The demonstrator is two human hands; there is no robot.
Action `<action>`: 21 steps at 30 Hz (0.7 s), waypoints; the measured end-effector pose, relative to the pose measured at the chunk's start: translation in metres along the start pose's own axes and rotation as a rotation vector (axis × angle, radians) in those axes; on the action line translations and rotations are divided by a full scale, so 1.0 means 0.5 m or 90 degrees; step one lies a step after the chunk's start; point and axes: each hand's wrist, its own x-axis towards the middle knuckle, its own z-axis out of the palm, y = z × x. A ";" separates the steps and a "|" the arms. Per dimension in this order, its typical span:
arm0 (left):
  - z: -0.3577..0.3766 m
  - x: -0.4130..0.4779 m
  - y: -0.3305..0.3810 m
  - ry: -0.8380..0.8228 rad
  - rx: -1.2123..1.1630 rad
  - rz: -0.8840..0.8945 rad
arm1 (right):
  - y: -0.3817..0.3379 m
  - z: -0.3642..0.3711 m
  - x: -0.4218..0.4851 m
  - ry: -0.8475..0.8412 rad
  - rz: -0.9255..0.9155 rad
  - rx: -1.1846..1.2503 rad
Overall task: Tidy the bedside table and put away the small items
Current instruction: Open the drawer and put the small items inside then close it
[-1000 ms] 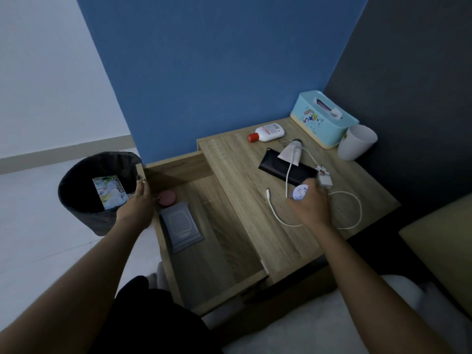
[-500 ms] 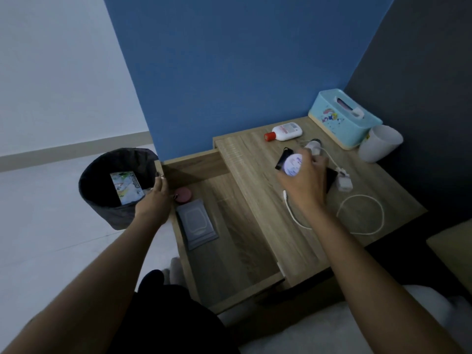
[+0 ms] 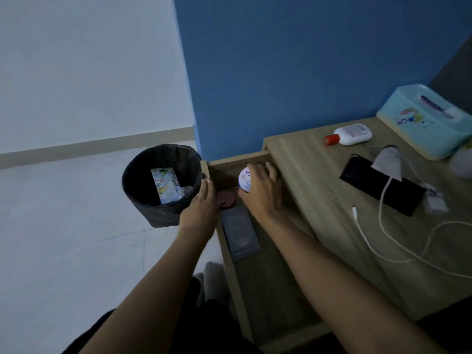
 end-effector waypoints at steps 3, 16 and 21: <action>-0.003 -0.007 0.005 0.004 -0.008 -0.009 | 0.003 0.065 0.005 -0.090 -0.017 0.002; -0.020 -0.025 0.009 0.015 -0.049 -0.030 | 0.021 0.185 0.007 -0.171 0.111 0.014; -0.034 -0.024 0.007 -0.022 -0.020 -0.027 | -0.009 0.062 -0.010 -0.200 0.087 0.142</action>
